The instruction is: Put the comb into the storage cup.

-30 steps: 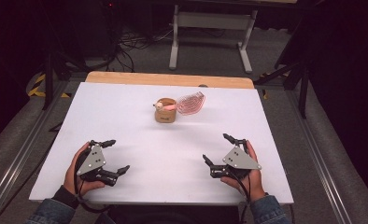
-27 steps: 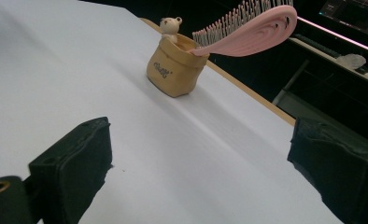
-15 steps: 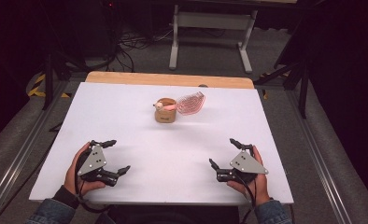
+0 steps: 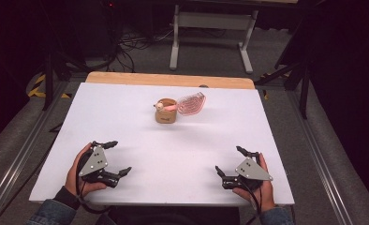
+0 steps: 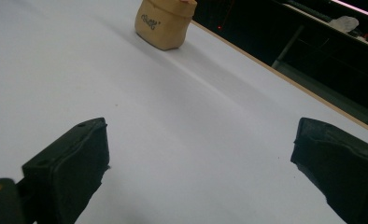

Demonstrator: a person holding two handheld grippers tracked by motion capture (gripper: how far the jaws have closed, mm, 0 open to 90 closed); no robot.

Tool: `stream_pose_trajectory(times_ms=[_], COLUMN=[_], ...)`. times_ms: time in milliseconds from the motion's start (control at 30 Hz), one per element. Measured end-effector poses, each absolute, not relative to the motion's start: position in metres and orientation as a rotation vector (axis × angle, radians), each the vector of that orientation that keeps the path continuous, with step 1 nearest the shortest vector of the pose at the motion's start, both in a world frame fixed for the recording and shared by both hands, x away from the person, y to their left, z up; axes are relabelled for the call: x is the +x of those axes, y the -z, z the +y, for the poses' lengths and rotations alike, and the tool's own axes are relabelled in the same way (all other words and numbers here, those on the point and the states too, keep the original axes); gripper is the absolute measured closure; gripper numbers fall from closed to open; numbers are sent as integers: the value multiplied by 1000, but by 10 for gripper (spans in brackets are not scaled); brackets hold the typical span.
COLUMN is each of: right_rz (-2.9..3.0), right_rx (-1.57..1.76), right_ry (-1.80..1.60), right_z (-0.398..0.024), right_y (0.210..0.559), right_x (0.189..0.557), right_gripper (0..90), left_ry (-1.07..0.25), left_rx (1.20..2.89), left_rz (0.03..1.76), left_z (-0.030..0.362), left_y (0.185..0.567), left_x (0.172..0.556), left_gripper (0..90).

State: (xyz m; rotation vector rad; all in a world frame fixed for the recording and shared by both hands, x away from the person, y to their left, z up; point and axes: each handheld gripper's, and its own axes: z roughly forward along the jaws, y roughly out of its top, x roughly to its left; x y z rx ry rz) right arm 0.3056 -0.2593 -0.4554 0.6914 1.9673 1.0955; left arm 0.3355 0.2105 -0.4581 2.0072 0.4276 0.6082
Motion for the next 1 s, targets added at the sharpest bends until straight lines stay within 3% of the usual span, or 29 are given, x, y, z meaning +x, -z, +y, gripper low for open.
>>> stream_pose_trajectory(times_ms=[1000], right_rz=[1972], right_rx=[737], right_ry=[-1060], right_z=[-286], right_y=[465], right_x=[293], right_gripper=[43], left_ry=[-601], left_rx=[1999], left_rz=[443], left_z=[211], left_y=[459], left_x=[336], left_gripper=[40])
